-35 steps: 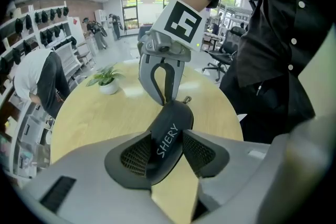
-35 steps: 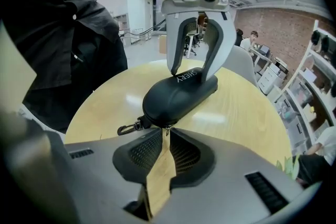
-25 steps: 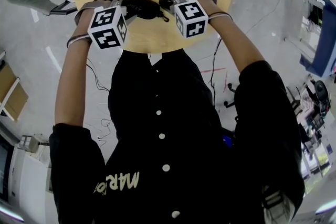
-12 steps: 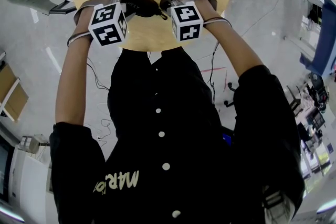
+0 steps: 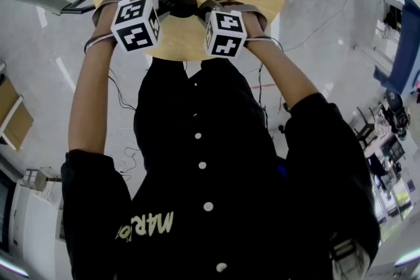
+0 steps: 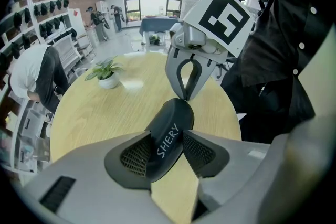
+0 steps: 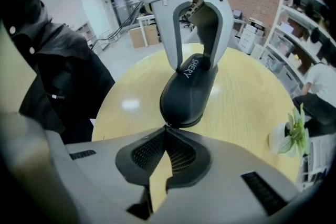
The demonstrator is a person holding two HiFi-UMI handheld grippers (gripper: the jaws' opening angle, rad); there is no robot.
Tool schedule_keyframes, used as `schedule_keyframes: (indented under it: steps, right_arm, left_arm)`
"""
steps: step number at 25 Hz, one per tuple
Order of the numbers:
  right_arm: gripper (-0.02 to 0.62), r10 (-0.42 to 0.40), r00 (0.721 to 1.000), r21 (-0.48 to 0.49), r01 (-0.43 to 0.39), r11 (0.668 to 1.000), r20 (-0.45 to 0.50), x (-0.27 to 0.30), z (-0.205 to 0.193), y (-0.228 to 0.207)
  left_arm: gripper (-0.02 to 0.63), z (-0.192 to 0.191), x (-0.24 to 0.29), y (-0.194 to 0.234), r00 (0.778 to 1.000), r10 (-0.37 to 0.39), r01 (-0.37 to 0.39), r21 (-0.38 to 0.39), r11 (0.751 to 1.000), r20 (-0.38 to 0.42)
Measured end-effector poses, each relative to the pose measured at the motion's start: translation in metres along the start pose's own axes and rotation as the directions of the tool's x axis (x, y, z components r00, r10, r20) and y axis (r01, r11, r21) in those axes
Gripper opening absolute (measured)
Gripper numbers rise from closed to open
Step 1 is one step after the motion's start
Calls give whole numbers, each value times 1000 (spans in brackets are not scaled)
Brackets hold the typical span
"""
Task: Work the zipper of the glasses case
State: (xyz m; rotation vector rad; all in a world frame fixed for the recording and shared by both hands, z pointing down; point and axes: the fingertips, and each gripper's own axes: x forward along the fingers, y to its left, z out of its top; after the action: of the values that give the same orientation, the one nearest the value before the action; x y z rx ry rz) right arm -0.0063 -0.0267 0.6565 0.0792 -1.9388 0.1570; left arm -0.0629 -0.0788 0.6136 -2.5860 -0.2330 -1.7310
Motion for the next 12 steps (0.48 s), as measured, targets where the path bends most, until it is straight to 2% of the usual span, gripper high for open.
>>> schedule_keyframes:
  steps: [3,5,8,12]
  right_arm:
    - [7,-26,1000,142,23,990,15,2,2,4]
    - [7,-42,999,247,33,968,32,4,4,6]
    - [7,-68,996,390,41,920,55,4,7,8]
    - [8,-103,993,517,55,854,65,6,9,10]
  left_arm:
    - [186,0,1,0,1000,1,-1,4,1000,-1]
    - [186,0,1,0,1000,0,0,4,1000,2]
    - [186,0,1,0,1000,2,-2,9,1000,4]
    - [186,0,1,0,1000,-1,1,9,1000,5]
